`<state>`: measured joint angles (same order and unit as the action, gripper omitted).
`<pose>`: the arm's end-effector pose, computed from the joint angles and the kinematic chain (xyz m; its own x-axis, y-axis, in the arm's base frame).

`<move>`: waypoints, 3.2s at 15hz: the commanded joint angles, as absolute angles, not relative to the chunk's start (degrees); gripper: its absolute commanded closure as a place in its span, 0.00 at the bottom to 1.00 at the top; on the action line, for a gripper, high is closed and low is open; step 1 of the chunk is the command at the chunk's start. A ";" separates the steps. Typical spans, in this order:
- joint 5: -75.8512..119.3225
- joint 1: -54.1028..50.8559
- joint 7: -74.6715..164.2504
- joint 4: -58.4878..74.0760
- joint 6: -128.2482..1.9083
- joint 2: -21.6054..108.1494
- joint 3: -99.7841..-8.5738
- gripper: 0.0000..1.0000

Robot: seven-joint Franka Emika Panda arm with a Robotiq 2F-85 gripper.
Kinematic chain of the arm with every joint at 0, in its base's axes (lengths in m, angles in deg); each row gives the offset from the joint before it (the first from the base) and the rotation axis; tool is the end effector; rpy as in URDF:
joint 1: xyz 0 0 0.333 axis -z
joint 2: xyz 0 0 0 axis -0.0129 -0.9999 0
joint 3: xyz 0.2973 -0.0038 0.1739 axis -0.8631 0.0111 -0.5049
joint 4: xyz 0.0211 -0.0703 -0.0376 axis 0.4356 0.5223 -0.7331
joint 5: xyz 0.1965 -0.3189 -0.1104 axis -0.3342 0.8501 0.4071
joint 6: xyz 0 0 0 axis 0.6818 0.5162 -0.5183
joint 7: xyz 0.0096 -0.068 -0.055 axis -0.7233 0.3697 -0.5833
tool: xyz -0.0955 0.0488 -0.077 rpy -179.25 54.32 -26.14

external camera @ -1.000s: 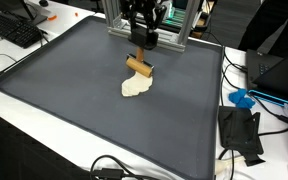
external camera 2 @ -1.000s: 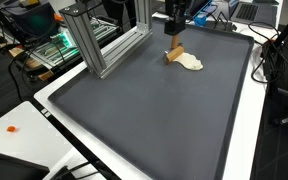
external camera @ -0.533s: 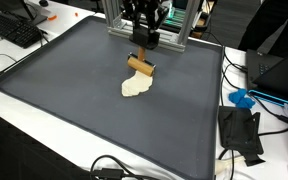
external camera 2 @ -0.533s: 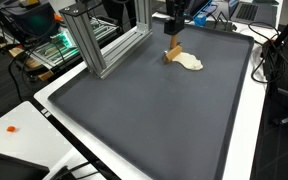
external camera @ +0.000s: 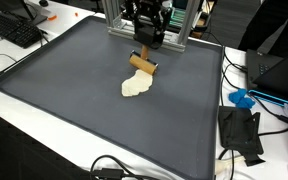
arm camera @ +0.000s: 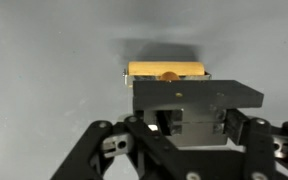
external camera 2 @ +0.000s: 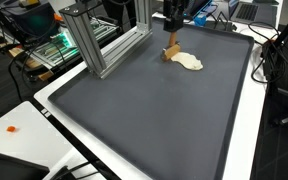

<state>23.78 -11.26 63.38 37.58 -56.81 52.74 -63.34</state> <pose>0.5376 0.1463 0.3544 0.9971 -0.0763 0.0057 -0.0765 -0.9953 0.0589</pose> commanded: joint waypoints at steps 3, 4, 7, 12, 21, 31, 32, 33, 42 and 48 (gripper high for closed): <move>21.96 -10.84 62.21 39.81 -57.71 52.74 -64.31 0.71; 22.09 -10.84 62.19 40.06 -57.63 52.67 -64.32 0.72; 22.10 -10.78 62.14 40.21 -57.62 52.82 -64.33 0.78; 21.44 -10.49 61.79 39.40 -56.07 54.18 -64.21 0.78; 20.59 -9.68 60.87 39.97 -51.76 61.26 -64.17 0.78; 14.46 -9.76 53.08 48.00 -42.87 79.19 -64.65 0.78; 13.78 -9.93 52.39 49.47 -42.28 81.45 -64.73 0.78; 13.29 -10.06 51.84 50.74 -41.69 83.45 -64.85 0.78; 10.56 -11.64 49.49 57.97 -37.62 95.42 -66.62 0.78; 9.88 -12.37 48.38 59.63 -36.04 98.30 -67.09 0.78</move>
